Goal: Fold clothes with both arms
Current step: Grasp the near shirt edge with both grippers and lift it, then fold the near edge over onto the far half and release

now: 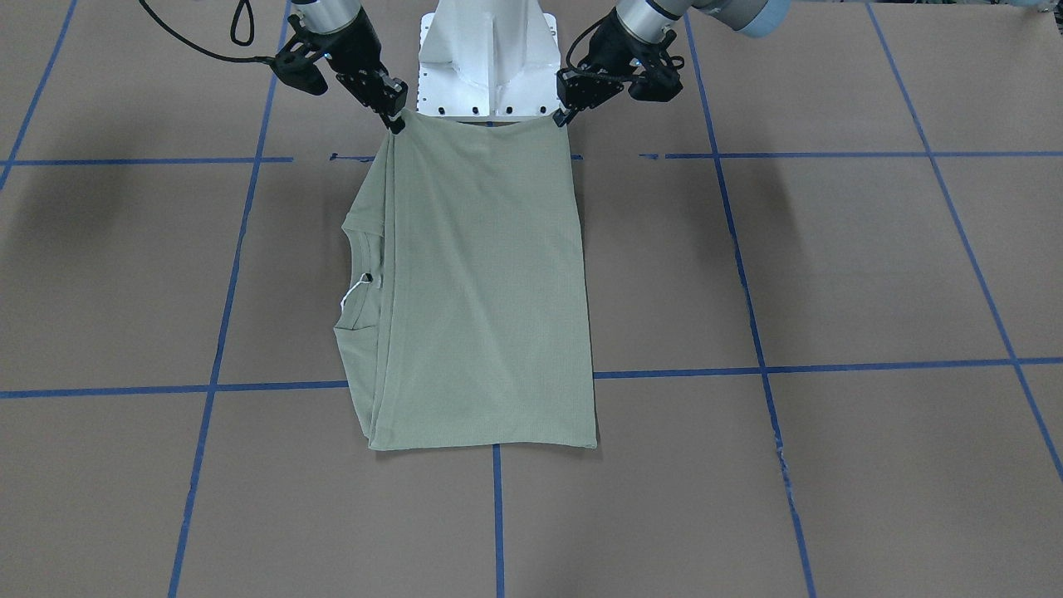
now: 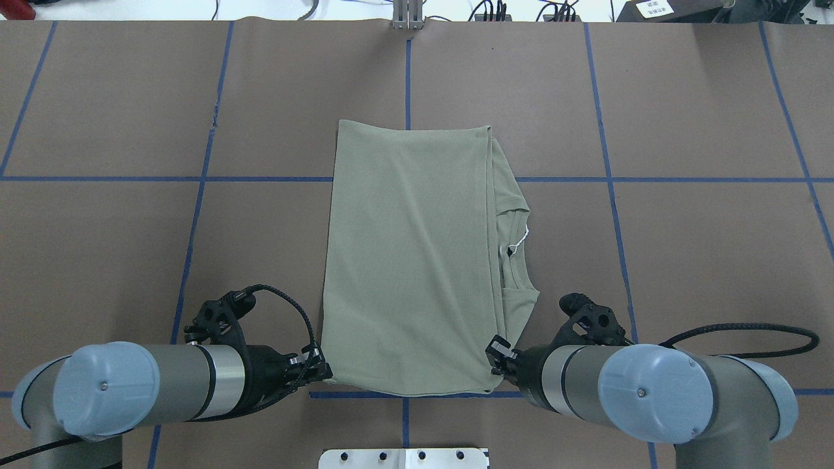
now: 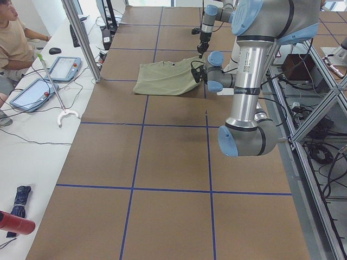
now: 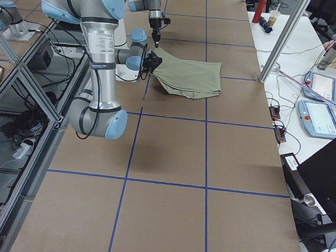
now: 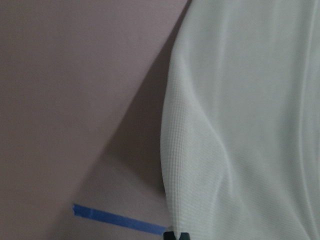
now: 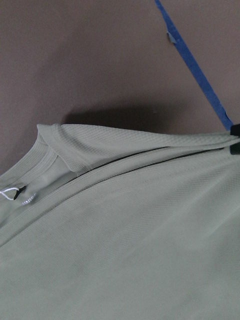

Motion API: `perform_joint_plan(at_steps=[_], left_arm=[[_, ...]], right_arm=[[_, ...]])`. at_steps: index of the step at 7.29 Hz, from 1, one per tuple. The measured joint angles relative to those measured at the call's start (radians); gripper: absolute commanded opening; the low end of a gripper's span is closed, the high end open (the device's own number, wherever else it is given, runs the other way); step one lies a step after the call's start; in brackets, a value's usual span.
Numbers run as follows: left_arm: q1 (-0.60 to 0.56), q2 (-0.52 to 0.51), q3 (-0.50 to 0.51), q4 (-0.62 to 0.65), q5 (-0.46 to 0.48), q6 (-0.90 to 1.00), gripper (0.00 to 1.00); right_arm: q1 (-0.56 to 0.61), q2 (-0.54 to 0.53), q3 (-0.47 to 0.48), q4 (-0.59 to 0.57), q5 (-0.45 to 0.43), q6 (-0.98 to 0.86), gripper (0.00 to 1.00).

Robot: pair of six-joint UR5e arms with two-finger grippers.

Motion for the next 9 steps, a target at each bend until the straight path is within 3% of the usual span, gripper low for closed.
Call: perform_joint_plan(at_steps=[2,3,6,8,9], left_arm=[[-0.136,-0.084,0.035,0.036,-0.004,0.07,0.0],[-0.217,-0.141,0.091,0.049,-0.007,0.111,0.0],[-0.368,-0.262,0.295,0.04,-0.013,0.201,0.0],[-0.405,-0.321,0.444,-0.027,-0.01,0.232,0.0],[-0.414,-0.346,0.519,-0.074,-0.007,0.244,0.0]], right_arm=[[0.111,0.039,-0.044,-0.002,0.004,-0.032,0.0],[0.183,0.095,-0.109,-0.003,0.015,-0.078,0.0],[0.427,0.313,-0.409,0.003,0.145,-0.241,0.0],[0.486,0.443,-0.602,0.008,0.173,-0.292,0.0],[0.498,0.487,-0.671,0.013,0.176,-0.315,0.1]])
